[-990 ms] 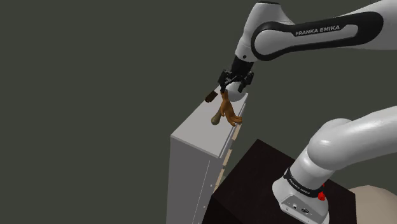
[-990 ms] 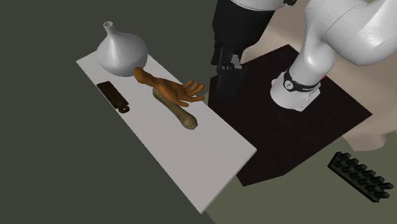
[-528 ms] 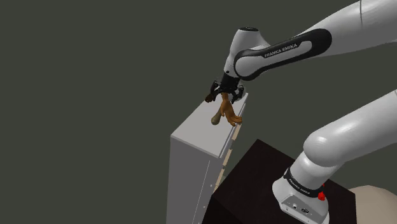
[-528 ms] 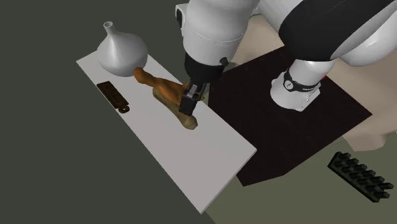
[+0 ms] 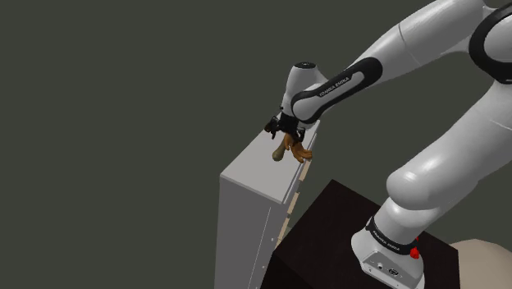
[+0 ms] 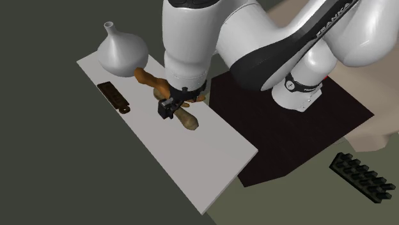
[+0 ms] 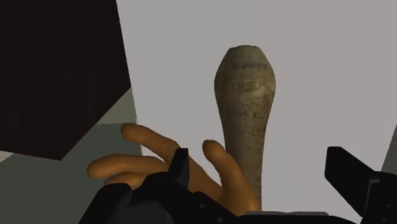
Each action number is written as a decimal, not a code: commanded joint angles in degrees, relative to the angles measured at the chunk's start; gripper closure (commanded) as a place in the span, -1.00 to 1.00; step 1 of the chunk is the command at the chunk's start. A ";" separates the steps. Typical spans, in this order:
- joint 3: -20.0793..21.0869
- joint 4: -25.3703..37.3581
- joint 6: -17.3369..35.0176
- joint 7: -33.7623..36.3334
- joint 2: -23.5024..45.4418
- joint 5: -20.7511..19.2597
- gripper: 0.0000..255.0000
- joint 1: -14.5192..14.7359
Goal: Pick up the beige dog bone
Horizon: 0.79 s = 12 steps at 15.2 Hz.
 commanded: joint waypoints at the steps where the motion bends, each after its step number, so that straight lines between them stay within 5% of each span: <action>1: 0.31 0.04 1.73 3.67 2.12 -1.87 -1.00 -0.76; 9: 0.31 -0.81 6.81 7.98 7.04 -7.11 -1.00 -1.45; 10: 0.32 -0.86 6.83 8.00 7.02 -7.11 1.00 -1.44; 12: 0.29 -0.88 6.85 7.92 7.00 -7.09 1.00 -1.47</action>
